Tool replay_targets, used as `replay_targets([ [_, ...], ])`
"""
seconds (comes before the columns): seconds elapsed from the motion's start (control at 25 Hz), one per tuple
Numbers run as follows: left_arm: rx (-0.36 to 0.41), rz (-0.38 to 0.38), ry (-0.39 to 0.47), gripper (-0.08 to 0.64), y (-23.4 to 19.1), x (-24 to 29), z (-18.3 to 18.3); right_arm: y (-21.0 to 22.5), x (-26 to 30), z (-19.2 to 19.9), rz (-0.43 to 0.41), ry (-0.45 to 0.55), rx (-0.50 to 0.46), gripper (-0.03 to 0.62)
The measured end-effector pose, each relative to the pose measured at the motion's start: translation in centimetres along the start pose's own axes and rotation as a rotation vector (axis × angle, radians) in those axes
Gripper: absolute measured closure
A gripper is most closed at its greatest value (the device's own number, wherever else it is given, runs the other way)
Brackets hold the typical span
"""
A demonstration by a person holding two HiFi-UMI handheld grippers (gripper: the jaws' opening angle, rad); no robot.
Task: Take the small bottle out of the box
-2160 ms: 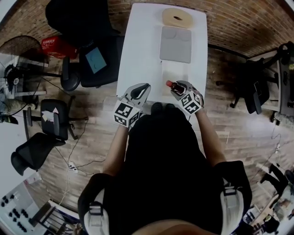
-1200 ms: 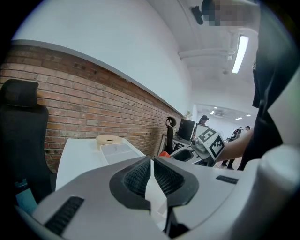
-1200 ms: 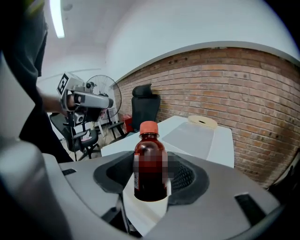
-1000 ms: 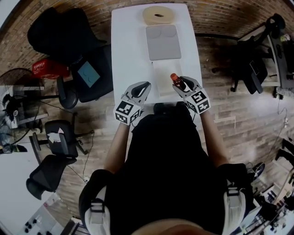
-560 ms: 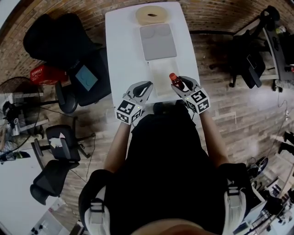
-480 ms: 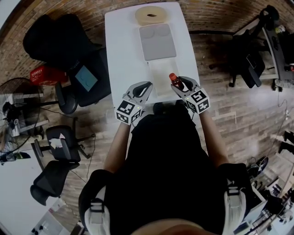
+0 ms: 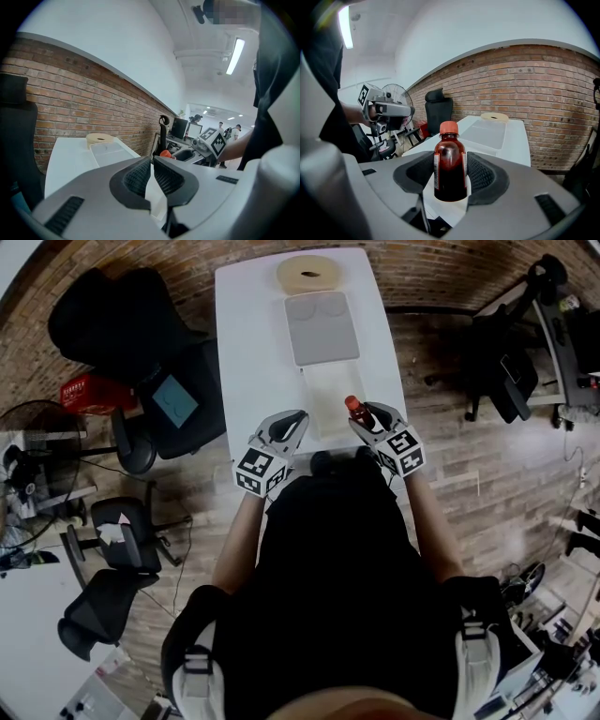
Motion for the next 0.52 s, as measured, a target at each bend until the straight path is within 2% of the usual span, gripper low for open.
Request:
replay_targets([
  [0.52, 0.0, -0.001, 0.004, 0.525, -0.15, 0.13, -0.1, 0.08, 0.02, 0.59, 0.001, -0.014, 0.008, 0.377],
])
Point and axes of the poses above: the fingertips, and each gripper's own axes: x forward along the fingers, y to its right, z out of its underside, the point moved 9 cm from there along -x, backward along the fingers, and after that the axes turned 13 degrees about -x, right-handed, at the moved point
